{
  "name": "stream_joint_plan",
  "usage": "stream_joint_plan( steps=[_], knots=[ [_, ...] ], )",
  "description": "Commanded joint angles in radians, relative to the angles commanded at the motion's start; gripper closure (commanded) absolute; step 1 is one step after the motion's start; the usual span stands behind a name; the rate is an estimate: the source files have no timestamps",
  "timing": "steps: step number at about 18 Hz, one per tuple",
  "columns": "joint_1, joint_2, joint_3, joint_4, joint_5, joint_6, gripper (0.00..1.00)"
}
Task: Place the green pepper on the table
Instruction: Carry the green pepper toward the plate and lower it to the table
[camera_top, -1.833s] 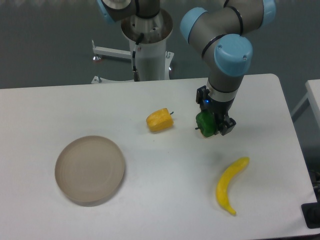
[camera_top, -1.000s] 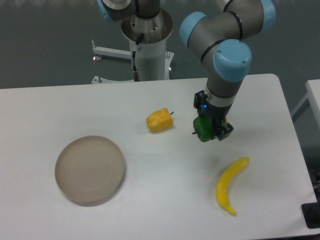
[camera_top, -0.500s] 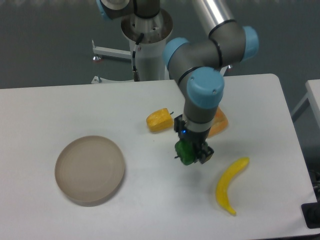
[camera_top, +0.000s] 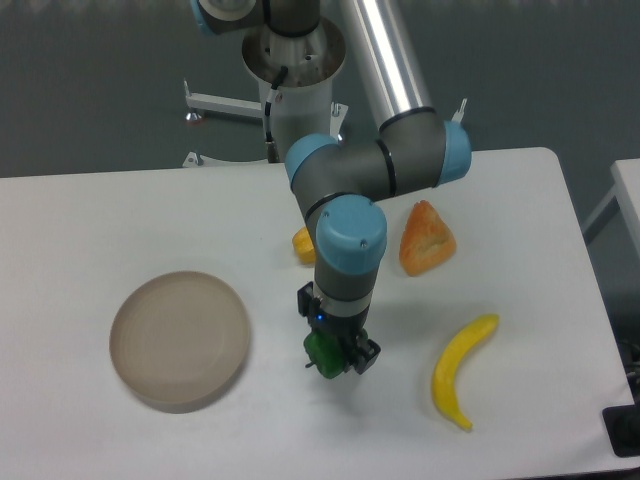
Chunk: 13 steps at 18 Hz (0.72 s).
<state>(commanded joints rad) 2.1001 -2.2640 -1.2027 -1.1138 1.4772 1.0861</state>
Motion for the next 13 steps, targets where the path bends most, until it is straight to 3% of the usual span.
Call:
stream_joint_plan(
  steps=[2,3,4,5,10,13],
  knots=[
    [-0.006,-0.014,-0.005,0.002,0.002,0.0,0.55],
    [-0.012,-0.022,-0.003,0.002,0.0,0.0,0.44],
    [-0.015,-0.025,-0.005,0.003,0.002,0.0,0.13],
    [-0.015,-0.026,-0.006,0.003,0.003,0.003,0.0],
    [-0.015,0.0,-0.02,-0.006,0.0,0.003,0.0],
    [0.014,0.104,-0.119,-0.008,0.002,0.018,0.0]
  ],
)
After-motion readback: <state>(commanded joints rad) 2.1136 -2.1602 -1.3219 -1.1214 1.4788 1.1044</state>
